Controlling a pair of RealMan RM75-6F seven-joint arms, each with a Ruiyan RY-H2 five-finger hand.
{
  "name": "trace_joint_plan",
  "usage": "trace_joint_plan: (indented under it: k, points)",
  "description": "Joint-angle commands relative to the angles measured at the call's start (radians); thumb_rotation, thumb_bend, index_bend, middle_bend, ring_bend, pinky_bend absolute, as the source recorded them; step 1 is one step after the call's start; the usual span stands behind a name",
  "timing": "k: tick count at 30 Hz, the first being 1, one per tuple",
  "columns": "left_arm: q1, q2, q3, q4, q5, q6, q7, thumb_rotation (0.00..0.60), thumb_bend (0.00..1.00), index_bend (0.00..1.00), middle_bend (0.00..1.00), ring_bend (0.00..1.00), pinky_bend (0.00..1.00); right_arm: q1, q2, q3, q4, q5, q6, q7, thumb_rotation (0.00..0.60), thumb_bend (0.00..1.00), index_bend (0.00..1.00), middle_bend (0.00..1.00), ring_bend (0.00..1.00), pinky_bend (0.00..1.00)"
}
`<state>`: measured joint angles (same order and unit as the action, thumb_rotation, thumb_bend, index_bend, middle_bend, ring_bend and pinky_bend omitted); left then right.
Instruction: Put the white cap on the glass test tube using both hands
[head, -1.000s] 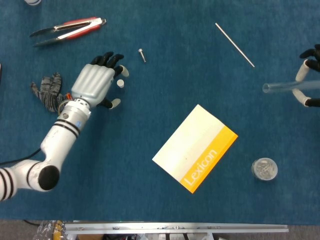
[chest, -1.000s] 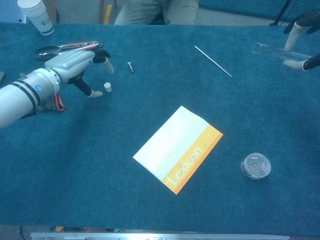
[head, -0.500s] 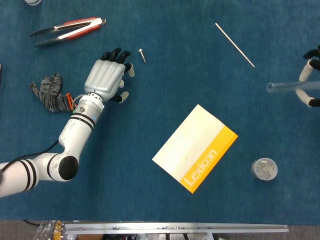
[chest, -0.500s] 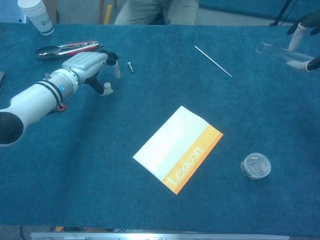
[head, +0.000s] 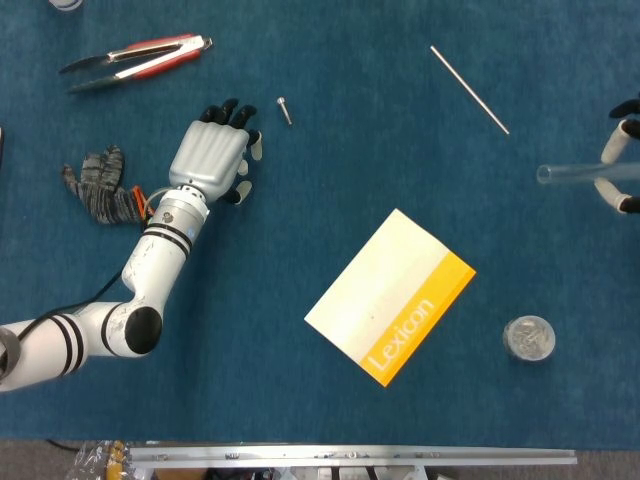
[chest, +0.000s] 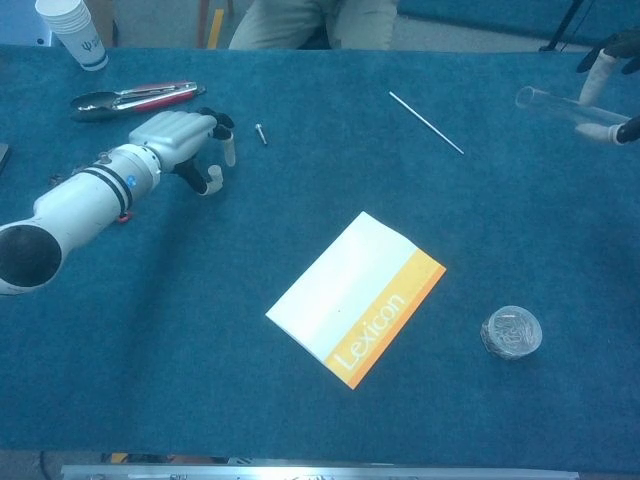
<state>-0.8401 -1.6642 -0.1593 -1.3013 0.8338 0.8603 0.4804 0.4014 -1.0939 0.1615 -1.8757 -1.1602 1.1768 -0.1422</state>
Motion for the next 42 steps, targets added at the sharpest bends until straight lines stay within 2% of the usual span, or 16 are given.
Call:
trace_joint_plan:
  k: [1,11,42]
  points:
    - [-0.002,-0.002,0.002,0.006,0.000,-0.003,0.001,0.600,0.30,0.41,0.11,0.00,0.03,-0.001,-0.001,0.000,0.002,0.000,0.000,0.001,0.600,0.39,0.75,0.32,0.15,0.25]
    - [-0.008,-0.012,0.003,0.030,0.002,-0.014,-0.006,0.600,0.32,0.42,0.11,0.00,0.03,-0.003,-0.004,0.003,0.010,0.002,-0.002,0.008,0.600,0.39,0.75,0.32,0.15,0.25]
    - [-0.011,-0.013,0.003,0.060,0.008,-0.028,-0.024,0.600,0.32,0.46,0.13,0.00,0.03,-0.003,-0.010,0.009,0.010,0.013,-0.002,0.001,0.600,0.38,0.75,0.32,0.15,0.25]
